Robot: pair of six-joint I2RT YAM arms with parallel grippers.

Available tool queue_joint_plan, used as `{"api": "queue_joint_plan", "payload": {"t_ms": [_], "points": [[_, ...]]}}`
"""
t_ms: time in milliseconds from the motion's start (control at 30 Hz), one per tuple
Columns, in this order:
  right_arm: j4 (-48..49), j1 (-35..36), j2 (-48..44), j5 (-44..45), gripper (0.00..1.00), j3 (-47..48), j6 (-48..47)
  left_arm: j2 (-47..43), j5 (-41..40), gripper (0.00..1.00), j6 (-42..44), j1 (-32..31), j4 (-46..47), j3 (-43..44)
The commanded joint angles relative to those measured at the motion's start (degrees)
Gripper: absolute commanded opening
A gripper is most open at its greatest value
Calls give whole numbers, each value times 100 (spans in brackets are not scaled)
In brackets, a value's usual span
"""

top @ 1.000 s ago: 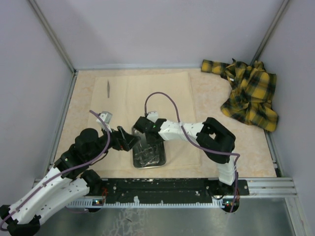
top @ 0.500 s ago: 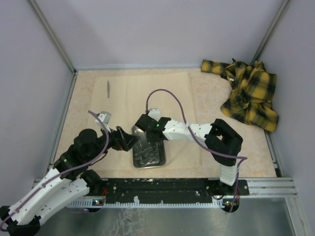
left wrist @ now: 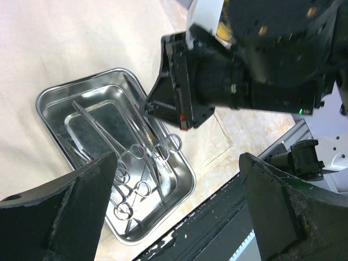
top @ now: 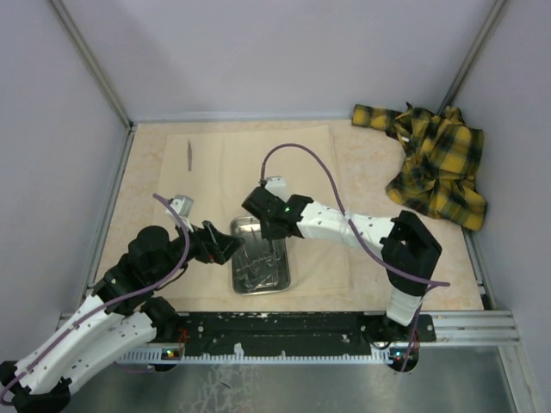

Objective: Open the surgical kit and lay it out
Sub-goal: Pick up the medical item from the container, then place the medical item in the surgical kit.

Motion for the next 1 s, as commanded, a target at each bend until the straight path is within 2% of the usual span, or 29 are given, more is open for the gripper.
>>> {"api": "queue_joint_plan", "payload": {"t_ms": [0,167,400,600,967], "points": [[-95,-433,-470,137,0,360,-378,-57,-55,100,25,-16,8,118],[-87,-1136,-769,0,0,466,-956,-36,-74,100,61,-20,-10,140],[286,-2204,-587,-280,0,740,-1847,38,-94,100,125,-20,-12,172],[779,-2979,208,-776,0,1301,-2484,104,-124,100,169,-20,41,154],[977,-3625,2299,-939,0,3173,-3201,254,-159,100,252,-19,148,102]]}}
